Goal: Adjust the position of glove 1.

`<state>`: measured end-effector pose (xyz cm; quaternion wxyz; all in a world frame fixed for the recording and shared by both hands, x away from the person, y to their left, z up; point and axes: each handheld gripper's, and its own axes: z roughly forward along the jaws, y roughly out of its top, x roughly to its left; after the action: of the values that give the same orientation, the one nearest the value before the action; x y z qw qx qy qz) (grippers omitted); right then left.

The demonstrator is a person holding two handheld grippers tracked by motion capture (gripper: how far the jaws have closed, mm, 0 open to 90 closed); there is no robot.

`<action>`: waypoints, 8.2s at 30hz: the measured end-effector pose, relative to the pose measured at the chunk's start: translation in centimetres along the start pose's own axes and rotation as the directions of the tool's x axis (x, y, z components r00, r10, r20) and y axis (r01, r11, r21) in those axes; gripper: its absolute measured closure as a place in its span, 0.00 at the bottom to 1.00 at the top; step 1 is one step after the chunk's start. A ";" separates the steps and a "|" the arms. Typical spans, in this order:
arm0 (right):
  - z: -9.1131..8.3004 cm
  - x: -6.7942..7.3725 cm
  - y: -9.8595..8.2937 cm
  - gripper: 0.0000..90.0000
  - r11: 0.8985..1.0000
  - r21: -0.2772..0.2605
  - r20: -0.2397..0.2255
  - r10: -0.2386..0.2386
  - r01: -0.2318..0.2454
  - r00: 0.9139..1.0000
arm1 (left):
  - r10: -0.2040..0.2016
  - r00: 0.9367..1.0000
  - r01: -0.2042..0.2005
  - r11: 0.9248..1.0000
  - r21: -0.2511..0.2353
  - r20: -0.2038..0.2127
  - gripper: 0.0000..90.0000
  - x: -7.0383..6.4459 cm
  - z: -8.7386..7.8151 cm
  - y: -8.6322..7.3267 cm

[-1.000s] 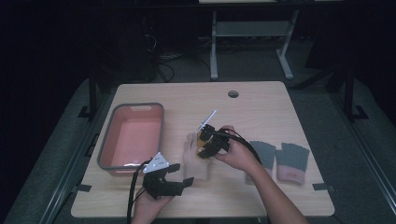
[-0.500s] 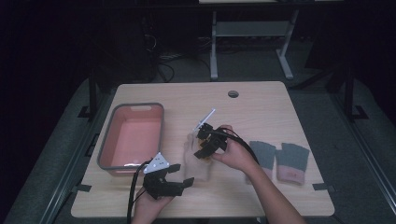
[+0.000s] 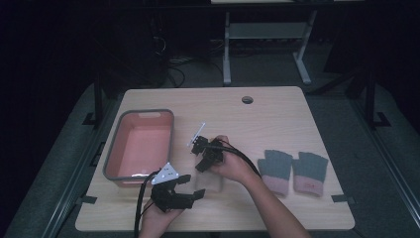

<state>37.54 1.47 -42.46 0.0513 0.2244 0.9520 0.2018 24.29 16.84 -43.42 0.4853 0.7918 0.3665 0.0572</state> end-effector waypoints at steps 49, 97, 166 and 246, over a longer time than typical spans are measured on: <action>-5.5 -3.4 -12.4 0.40 0.829 -0.184 -0.216 0.489 -0.527 0.845 | -0.252 0.968 0.248 0.949 0.195 -0.005 0.38 1.3 6.4 2.5; -1.0 -1.3 -13.9 0.76 0.574 -0.168 -0.396 0.705 -0.802 0.588 | -0.303 0.952 0.274 0.912 0.307 0.051 0.66 2.4 8.4 2.5; -8.1 -2.6 -9.9 0.89 0.620 -0.284 -0.496 0.559 -0.732 0.665 | -0.289 0.933 0.256 0.952 0.169 0.215 0.75 3.9 2.9 8.2; -11.0 -1.8 5.7 0.89 0.681 -0.358 -0.557 0.393 -0.639 0.732 | -0.286 0.944 0.284 0.958 0.038 0.167 0.75 11.6 -10.1 13.1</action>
<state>39.34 1.35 -30.12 -0.1643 0.4165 0.7376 0.5055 34.99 28.16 -30.60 0.5128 0.7355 0.4347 -0.0838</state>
